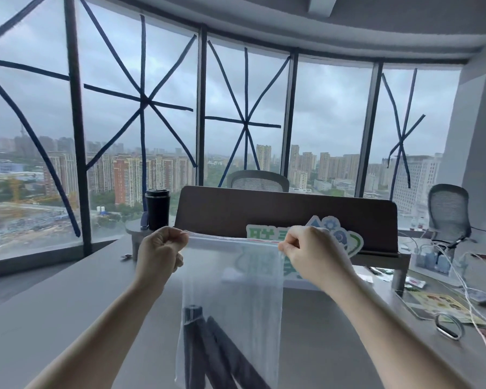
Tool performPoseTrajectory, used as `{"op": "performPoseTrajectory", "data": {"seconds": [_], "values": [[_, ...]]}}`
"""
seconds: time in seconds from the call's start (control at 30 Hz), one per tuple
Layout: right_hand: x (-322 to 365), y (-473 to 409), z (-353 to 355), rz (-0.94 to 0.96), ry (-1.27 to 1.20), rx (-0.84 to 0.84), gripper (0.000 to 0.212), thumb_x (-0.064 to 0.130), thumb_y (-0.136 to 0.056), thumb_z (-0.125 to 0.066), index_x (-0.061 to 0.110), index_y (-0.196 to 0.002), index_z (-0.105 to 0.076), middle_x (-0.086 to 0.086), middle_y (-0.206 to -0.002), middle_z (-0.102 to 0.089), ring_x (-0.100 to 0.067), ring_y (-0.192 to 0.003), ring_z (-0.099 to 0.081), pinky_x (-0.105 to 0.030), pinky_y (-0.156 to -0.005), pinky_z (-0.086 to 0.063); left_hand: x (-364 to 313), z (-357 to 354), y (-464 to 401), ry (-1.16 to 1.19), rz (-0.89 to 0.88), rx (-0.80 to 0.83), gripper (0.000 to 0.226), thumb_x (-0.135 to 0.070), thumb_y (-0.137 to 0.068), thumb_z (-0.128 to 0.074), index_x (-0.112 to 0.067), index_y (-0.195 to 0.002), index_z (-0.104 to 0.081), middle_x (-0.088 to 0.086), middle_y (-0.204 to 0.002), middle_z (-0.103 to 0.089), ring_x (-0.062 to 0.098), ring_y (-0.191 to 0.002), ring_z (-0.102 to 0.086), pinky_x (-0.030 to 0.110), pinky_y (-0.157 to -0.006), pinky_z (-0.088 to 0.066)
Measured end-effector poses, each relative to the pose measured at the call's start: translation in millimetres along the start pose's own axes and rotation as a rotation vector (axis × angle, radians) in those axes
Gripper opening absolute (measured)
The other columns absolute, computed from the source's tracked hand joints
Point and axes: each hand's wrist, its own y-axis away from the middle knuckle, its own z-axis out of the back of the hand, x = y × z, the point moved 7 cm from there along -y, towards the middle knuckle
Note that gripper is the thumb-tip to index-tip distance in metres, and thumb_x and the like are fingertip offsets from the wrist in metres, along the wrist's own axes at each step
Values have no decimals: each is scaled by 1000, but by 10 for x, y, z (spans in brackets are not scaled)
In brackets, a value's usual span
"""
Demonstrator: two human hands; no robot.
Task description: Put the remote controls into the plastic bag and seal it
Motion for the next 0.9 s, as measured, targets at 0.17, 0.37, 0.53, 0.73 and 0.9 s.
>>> {"op": "performPoseTrajectory", "data": {"seconds": [0.17, 0.37, 0.53, 0.73, 0.9], "values": [[56, -704, -687, -57, -161, -9, 22, 27, -91, -62, 16, -72, -67, 3, -67, -70, -22, -74, -66, -33, -65, -54, 338, 86, -620, 3, 125, 13, 15, -7, -87, -58, -16, -76, -61, 3, -80, -64, 15, -49, -68, 23, -43, -52], [468, -1136, -1033, 25, -425, -142, 18, 26, -92, -64, 19, -78, -72, 5, -70, -74, -15, -58, -67, -31, -60, -56, 485, 486, -1296, 128, 67, -160, 20, 0, -84, -58, -16, -73, -62, 11, -78, -68, 20, -66, -67, 29, -62, -58], [454, -846, -1845, 14, -391, 48, 17, 24, -84, -70, 19, -68, -65, 2, -62, -69, -22, -58, -67, -33, -60, -54, 1229, 782, -1169, 91, 168, -177, 7, -5, -84, -60, -1, -87, -65, 15, -73, -65, 24, -65, -62, 29, -68, -56], [367, -188, -2593, 89, -238, 560, 12, 20, -87, -67, 25, -76, -65, 3, -78, -67, -12, -56, -55, -34, -70, -56, 2034, 1049, -563, -16, 331, -180, 16, -11, -84, -57, -1, -77, -68, 20, -67, -63, 31, -69, -60, 39, -73, -54], [298, 126, -2142, 134, -271, 684, 13, 30, -91, -64, 23, -99, -72, 8, -86, -71, 8, -47, -55, -19, -63, -48, 2087, 1249, -120, -262, 358, -183, 18, -28, -64, -60, -12, -59, -68, 8, -57, -64, 24, -60, -54, 34, -61, -41]]}}
